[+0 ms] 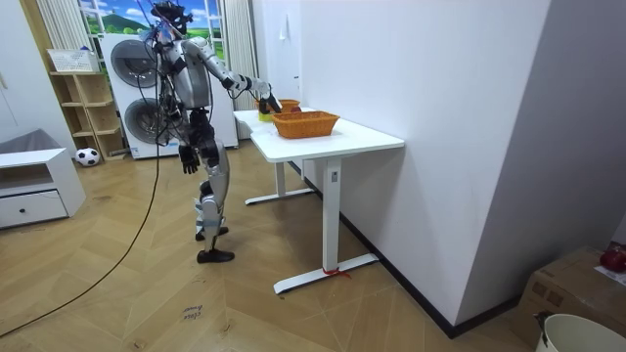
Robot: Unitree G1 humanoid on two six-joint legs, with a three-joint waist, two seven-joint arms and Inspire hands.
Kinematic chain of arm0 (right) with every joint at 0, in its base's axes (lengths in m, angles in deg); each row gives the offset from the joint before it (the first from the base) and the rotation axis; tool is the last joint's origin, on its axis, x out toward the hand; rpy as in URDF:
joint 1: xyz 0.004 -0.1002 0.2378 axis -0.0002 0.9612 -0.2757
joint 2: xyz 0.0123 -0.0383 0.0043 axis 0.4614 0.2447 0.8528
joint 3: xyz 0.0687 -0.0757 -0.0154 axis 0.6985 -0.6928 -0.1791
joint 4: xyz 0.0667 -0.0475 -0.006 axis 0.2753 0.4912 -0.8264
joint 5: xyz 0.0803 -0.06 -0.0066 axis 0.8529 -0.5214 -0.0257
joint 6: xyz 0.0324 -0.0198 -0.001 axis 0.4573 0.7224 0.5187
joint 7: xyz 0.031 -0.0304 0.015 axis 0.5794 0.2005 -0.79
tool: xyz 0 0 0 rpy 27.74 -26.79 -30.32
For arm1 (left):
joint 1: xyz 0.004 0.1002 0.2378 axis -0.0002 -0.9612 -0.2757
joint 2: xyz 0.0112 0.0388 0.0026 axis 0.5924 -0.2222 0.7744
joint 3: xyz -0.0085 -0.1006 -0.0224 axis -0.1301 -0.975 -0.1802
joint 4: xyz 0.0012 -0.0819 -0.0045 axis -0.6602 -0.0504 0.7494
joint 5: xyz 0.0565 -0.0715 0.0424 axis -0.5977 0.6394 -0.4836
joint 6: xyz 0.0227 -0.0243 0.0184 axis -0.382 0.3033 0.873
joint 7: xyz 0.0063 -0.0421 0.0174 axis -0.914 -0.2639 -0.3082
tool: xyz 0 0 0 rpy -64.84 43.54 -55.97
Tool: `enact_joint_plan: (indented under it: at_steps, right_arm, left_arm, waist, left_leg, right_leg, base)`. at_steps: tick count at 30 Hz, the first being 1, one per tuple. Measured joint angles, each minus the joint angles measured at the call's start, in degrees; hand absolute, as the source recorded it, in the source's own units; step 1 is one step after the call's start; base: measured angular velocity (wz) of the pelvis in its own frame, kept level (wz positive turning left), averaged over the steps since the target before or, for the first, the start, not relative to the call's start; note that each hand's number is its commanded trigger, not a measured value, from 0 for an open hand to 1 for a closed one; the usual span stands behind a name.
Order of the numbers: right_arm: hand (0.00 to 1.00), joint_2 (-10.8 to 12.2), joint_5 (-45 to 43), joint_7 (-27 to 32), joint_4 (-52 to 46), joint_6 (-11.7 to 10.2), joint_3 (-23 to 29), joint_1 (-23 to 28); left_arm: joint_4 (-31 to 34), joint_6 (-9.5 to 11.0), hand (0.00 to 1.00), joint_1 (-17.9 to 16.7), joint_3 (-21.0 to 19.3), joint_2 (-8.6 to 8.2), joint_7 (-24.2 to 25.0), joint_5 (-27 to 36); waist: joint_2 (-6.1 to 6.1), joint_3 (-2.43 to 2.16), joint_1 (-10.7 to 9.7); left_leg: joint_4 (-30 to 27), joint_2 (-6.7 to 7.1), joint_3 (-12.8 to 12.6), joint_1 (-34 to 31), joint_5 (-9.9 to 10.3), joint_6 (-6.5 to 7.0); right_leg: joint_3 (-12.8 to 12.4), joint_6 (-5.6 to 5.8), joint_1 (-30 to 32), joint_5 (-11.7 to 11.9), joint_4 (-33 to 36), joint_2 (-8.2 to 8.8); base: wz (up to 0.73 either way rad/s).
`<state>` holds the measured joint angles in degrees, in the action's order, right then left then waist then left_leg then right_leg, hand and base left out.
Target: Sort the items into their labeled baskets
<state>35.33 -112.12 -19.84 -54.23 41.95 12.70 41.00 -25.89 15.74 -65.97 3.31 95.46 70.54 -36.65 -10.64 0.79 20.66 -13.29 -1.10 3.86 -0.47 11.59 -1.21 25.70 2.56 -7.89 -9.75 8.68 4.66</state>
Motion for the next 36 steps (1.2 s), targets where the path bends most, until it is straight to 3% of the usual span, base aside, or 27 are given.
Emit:
enact_joint_plan:
  at_steps: [5,9,13,24,36]
  right_arm:
    - [1.00,-0.09,-2.25,0.39,0.02,0.03,-0.10,-1.27]
    - [1.00,-0.34,-5.08,0.34,-0.15,0.69,-0.50,-2.29]
    - [1.00,-0.50,-7.07,0.66,-0.04,0.96,-1.61,-3.22]
    - [1.00,-2.88,-7.64,-0.30,0.74,1.17,-4.52,-4.08]
    - [1.00,-3.56,-6.73,-0.77,-0.12,0.57,-3.76,-3.56]
  left_arm:
    - [0.01,0.01,0.00,0.41,0.00,0.45,0.07,-0.01]
    - [-0.06,0.08,0.00,0.77,-0.53,0.81,0.08,-0.03]
    - [-1.46,0.15,0.00,1.45,-0.51,1.43,-0.14,0.05]
    - [-9.24,1.81,0.00,6.11,-0.62,3.74,-0.27,0.01]
    - [-9.31,2.79,0.00,5.95,-0.62,3.53,-0.34,0.11]
  waist:
    - [-0.19,0.10,0.04]
    - [-1.15,0.39,0.47]
    - [-1.81,0.11,0.86]
    - [-1.63,0.27,1.54]
    - [-1.42,0.39,1.40]
  left_leg:
    - [0.11,0.00,0.00,-0.05,0.00,0.00]
    - [0.54,0.00,0.02,0.02,-0.01,0.00]
    - [0.42,0.01,0.07,0.28,-0.02,0.02]
    - [0.93,0.05,0.87,1.03,0.01,0.01]
    - [0.57,0.04,0.51,0.64,0.00,0.01]
  right_leg:
    - [0.00,0.00,0.09,0.00,0.01,0.00]
    - [-0.04,0.00,0.29,0.00,0.00,0.00]
    - [-0.28,0.00,0.58,0.00,-0.01,0.01]
    - [-0.37,0.00,-0.20,0.00,-0.04,-0.03]
    - [-0.54,0.00,0.38,0.00,-0.04,-0.11]
  base:
    - [0.00]
    - [0.00]
    - [0.00]
    - [0.01]
    - [-0.01]
